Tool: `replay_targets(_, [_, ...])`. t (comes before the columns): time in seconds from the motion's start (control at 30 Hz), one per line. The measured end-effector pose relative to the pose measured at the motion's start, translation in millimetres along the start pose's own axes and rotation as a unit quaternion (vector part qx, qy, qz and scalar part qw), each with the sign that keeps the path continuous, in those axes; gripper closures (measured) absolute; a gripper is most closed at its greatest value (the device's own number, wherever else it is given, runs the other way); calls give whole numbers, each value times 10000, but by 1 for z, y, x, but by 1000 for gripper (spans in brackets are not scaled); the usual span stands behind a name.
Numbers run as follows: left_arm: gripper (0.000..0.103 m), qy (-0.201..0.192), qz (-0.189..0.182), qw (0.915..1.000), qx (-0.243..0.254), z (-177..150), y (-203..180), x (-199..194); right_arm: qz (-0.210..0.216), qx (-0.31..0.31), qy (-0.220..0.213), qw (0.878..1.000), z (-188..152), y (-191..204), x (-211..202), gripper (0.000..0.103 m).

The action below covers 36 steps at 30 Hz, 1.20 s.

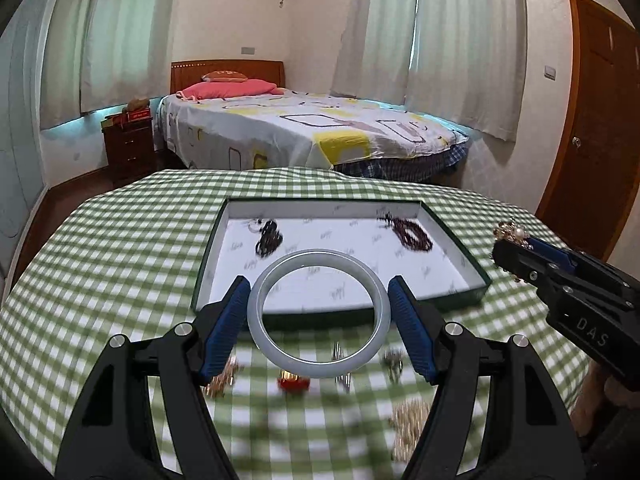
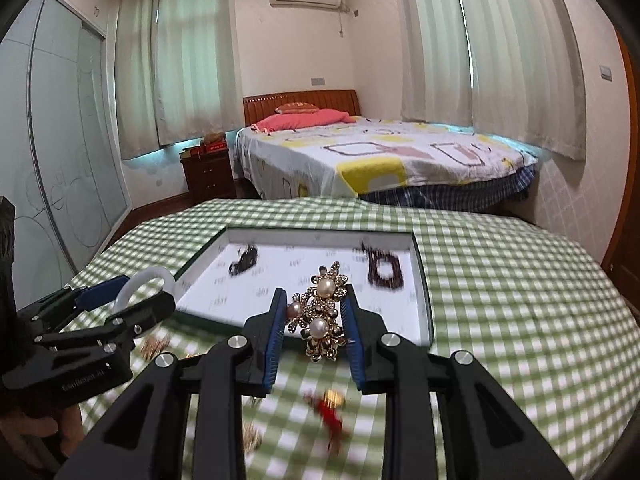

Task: Organize jewelry
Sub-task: 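Carry bangle with left tool while right tool carries brooch over the tray, then open right tool dropping brooch in tray while left tool releases bangle there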

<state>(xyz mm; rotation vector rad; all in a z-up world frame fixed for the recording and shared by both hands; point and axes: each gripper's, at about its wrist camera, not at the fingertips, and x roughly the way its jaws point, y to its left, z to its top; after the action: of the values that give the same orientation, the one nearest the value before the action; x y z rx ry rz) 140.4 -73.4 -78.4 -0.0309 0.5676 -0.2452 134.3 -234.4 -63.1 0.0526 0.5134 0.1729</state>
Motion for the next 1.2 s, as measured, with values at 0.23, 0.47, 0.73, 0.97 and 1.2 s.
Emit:
replay_targets(0.23, [34, -26, 15, 9999, 101, 40, -1, 52, 79, 42, 21, 10000, 37, -9, 54, 75])
replay_targets(0.47, [34, 365, 37, 9993, 41, 69, 6, 119, 124, 54, 304, 9994, 57, -17, 113, 75])
replay_targets(0.73, [34, 1052, 74, 9944, 55, 76, 12, 183, 174, 216, 914, 9954, 64, -31, 169, 75])
replay_targets(0.97, [34, 1589, 49, 9873, 15, 71, 16, 218, 263, 336, 1762, 9834, 58, -42, 208, 75])
replay_targets(1.2, [34, 1936, -21, 9811, -59, 69, 20, 239, 257, 297, 2311, 9721, 51, -42, 233, 74])
